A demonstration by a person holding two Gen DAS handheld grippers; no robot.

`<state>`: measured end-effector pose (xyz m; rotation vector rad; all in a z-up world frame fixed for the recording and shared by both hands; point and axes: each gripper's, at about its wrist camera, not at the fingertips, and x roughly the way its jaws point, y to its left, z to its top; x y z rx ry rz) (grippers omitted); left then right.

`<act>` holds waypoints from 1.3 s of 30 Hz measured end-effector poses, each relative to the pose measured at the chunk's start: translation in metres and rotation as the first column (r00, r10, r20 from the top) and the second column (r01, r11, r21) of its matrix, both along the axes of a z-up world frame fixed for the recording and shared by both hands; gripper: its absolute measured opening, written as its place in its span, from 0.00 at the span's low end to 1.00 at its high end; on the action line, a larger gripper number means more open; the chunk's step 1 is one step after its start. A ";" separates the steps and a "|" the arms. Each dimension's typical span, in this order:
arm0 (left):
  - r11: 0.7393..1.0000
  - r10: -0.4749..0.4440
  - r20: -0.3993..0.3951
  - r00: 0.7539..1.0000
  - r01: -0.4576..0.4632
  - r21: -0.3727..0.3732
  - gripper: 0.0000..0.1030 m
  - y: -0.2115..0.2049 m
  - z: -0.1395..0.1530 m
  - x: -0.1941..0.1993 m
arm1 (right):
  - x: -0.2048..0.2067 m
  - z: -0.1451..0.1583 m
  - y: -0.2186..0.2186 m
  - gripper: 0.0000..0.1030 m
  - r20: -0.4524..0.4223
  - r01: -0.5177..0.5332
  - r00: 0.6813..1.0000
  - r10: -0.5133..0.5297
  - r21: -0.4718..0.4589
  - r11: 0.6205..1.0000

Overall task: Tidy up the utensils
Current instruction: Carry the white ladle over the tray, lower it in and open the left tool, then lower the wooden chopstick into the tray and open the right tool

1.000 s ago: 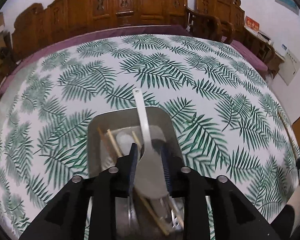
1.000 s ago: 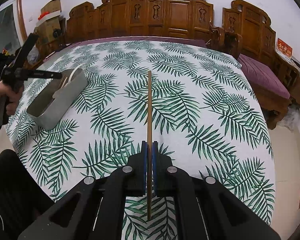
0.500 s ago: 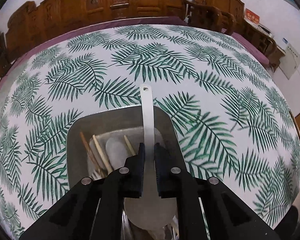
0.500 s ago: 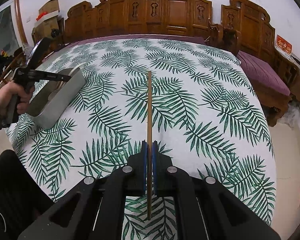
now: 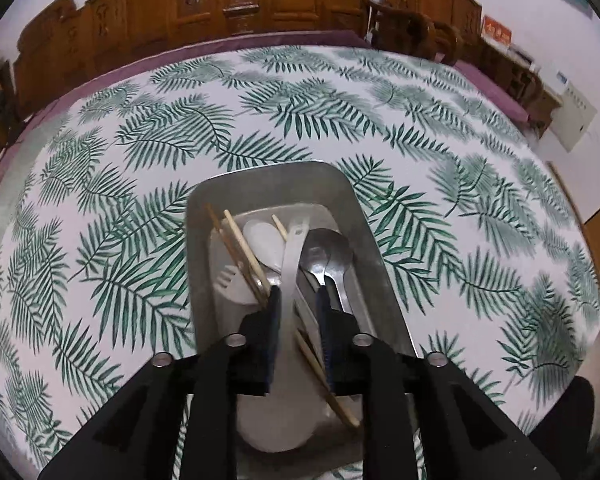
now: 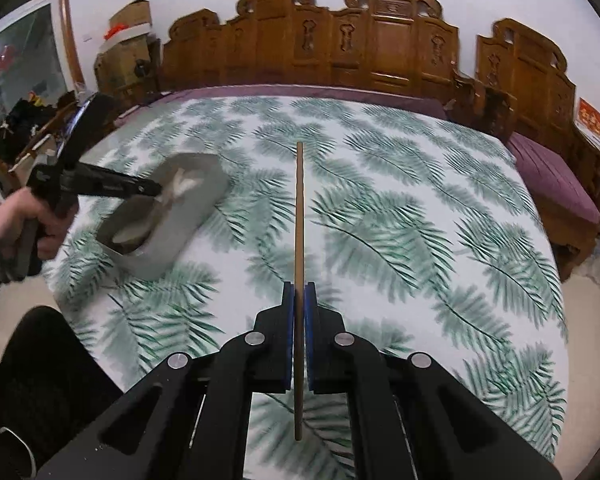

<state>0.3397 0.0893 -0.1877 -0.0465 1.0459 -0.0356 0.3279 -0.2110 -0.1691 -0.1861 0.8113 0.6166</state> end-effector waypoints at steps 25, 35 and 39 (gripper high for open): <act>0.999 0.048 0.150 0.987 -0.048 -0.004 0.43 0.054 0.053 -0.086 | 0.031 -0.033 0.191 0.06 -0.180 -0.105 0.978 0.108 0.028 0.994; 0.998 0.070 0.179 0.981 -0.070 -0.009 0.58 0.055 0.061 -0.101 | 0.034 -0.039 0.206 0.08 -0.191 -0.095 0.976 0.106 0.066 0.993; 0.997 0.077 0.202 0.976 -0.074 -0.020 0.66 0.048 0.070 -0.110 | 0.023 -0.023 0.187 0.08 -0.154 -0.095 0.982 0.110 0.100 0.990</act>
